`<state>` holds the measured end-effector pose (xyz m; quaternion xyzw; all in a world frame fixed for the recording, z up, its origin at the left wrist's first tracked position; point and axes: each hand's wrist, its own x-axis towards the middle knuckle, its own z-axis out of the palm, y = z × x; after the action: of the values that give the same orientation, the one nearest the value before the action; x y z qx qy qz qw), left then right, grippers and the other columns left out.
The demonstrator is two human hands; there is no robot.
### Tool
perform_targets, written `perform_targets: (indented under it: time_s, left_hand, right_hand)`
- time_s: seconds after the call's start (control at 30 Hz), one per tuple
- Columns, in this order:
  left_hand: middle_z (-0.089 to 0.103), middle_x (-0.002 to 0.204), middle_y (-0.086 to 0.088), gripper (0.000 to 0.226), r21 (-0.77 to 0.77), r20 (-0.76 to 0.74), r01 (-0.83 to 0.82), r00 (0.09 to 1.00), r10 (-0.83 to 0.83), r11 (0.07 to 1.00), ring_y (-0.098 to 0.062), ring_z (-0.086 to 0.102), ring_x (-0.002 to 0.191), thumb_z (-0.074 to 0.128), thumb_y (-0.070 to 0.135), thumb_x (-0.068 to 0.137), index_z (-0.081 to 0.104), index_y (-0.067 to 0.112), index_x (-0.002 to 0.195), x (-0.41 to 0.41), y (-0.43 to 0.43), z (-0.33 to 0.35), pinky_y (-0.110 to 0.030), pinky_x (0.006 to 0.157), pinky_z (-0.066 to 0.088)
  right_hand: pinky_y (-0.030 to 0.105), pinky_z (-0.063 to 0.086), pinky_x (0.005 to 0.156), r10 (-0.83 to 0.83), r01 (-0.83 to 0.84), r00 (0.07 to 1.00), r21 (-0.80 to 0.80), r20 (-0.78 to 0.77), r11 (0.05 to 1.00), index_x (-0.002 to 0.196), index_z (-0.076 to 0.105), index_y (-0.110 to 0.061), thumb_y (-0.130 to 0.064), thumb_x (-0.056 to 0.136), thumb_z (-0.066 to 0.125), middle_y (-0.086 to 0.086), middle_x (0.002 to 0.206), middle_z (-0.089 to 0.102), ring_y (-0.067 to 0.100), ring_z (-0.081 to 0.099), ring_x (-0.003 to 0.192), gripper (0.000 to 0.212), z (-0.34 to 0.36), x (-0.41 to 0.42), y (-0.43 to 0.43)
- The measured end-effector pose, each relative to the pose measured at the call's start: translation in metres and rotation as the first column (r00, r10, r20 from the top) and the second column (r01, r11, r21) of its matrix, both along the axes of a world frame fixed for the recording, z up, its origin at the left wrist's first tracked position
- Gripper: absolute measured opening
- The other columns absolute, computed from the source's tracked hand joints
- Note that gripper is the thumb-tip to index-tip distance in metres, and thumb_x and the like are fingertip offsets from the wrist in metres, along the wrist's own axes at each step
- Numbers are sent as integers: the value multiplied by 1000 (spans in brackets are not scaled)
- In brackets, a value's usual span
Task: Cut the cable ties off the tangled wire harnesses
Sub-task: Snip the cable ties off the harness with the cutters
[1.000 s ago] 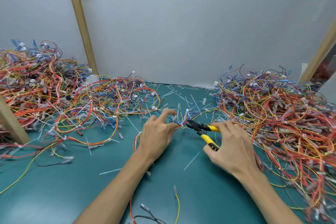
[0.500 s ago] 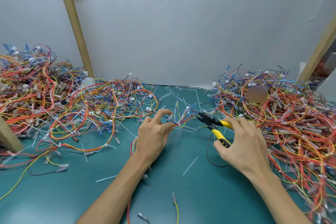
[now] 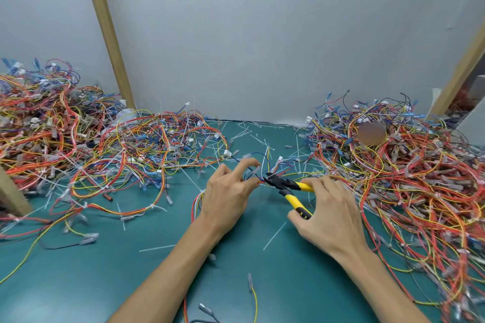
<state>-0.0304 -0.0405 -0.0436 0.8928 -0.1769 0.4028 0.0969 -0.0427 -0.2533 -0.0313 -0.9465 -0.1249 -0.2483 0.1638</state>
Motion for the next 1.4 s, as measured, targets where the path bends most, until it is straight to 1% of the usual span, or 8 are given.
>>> perform_targets:
  time_s: [0.33,0.6,0.77,0.87,1.0,1.07,1.2,1.4]
  left_hand:
    - [62,119,10,33,28,57,-2,998,1,1000,-20,46,57,81,7,74,67,32,91,6,1,-5,-31,63,40]
    - [65,117,5,15,-5,29,9,1000,-9,1000,-21,48,54,79,14,80,70,26,82,3,0,-1,-33,60,44]
    - [56,124,8,6,-347,-155,35,983,-94,937,-17,62,62,70,27,88,67,23,92,-3,-1,-4,-32,66,48]
    - [43,129,13,28,-407,-204,39,970,-133,913,-10,62,65,66,36,88,50,29,109,-2,-1,-1,-29,62,43]
    - [39,137,11,18,-338,-328,53,929,-171,940,-3,65,68,57,37,95,57,34,113,-1,1,-4,-33,85,42]
    - [46,131,13,15,-318,-375,28,914,-153,948,-3,63,71,52,38,98,59,32,109,-1,1,-5,-32,90,35]
    - [61,88,11,28,-209,-458,-31,886,-70,977,-12,57,81,36,50,99,54,28,95,0,1,-2,-37,90,35]
    - [55,61,4,43,-427,-563,-27,790,-242,904,-8,48,64,37,61,89,62,25,83,2,4,1,-33,90,34]
  right_hand:
    - [27,33,60,-3,3,999,19,-40,1000,94,57,-35,-57,64,50,-14,84,55,15,56,82,38,-8,2,1]
    - [26,33,51,-26,25,1000,-45,-3,999,85,56,-31,-59,77,63,-10,72,57,17,60,71,30,-10,2,2]
    - [26,27,51,-8,9,1000,-26,7,1000,84,56,-30,-54,78,67,-10,70,57,19,61,68,27,-8,1,5]
    - [28,29,52,25,-25,1000,-42,-11,999,88,56,-29,-55,81,64,-8,74,58,20,60,71,28,-8,2,3]
    - [31,33,57,68,-72,993,-35,-92,997,97,51,-30,-59,87,51,-9,84,56,19,57,80,31,-11,5,0]
    - [32,33,59,91,-95,988,-22,-122,995,100,48,-30,-58,89,49,-10,88,55,18,56,84,30,-13,6,0]
    - [30,32,62,122,-126,983,-21,-137,992,101,43,-29,-56,91,47,-10,89,50,17,53,86,29,-15,7,0]
    - [31,34,63,137,-141,982,-25,-133,990,104,44,-25,-49,92,53,-9,92,50,19,53,90,28,-18,7,0]
